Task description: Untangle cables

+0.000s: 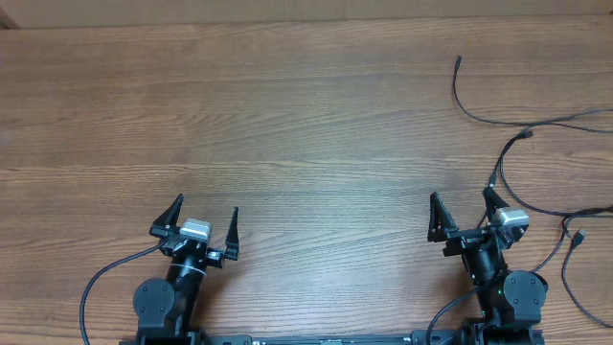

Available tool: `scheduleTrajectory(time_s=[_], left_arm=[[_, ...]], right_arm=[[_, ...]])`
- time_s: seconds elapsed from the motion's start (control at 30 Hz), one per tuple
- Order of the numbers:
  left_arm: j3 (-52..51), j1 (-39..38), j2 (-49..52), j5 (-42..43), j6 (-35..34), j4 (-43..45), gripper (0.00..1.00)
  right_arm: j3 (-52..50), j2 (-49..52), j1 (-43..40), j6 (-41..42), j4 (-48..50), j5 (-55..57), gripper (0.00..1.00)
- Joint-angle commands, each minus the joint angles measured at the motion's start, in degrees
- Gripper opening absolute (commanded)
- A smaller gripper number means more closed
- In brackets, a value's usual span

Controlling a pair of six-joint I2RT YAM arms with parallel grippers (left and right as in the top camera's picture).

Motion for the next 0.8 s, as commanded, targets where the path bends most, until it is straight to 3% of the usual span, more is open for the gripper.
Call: scheduleTrajectory(time_s=[0.0,0.23,0.77], left_arm=[[-0.2,0.61,-0.55,-0.28,-0.7,0.0,1.0],[-0.2,0.61,-0.5,-0.28,-0.72,0.0,1.0],[-0.2,0.61,-0.5,-0.28,-0.7,0.0,0.99]], right_arm=[[-0.61,-0.61,0.24,0.22,0.07,1.62,1.0],[-0.61,-0.61,2.95,-0.24,-0.7,7.63,1.0],[-0.61,-0.61,4.92,-12.48,-0.15,1.57,1.0]])
